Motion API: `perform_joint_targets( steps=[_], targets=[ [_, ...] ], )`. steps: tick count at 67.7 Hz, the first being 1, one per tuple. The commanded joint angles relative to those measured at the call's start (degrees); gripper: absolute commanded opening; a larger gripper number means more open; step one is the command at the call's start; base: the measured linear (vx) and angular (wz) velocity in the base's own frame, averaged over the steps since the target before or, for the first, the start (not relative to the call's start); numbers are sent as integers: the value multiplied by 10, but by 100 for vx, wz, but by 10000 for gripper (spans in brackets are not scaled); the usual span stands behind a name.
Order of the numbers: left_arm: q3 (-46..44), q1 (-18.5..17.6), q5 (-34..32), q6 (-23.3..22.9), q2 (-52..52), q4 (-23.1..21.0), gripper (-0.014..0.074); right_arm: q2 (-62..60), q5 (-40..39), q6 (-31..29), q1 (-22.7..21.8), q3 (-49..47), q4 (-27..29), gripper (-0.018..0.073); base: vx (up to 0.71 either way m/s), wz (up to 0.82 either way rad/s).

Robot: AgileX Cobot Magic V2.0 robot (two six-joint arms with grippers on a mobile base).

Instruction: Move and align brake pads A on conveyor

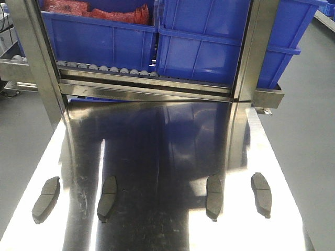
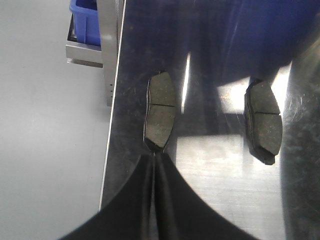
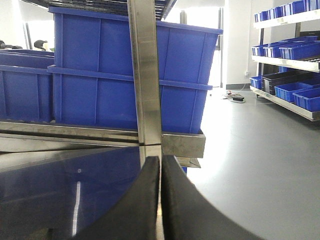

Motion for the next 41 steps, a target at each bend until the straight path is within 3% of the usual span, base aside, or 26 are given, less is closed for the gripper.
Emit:
perform_joint_targets(
  steps=[1,11,33,41],
  targets=[
    [-18,0,-35,-5,1,-4,1,-7,-43,-3,-2,7,-4,-12,0,0],
    [-18,0,-27,4,14,-3,54,-7,-43,-3,-2,7,-4,-12,0,0],
    [-19,-16,-20,28,33,-5,427,-7,-43,-3,-2,7,-4,-12,0,0],
    [-18,-16,-20,28,33,-5,503,-7,-43,-3,-2,7,-4,-12,0,0]
  ],
)
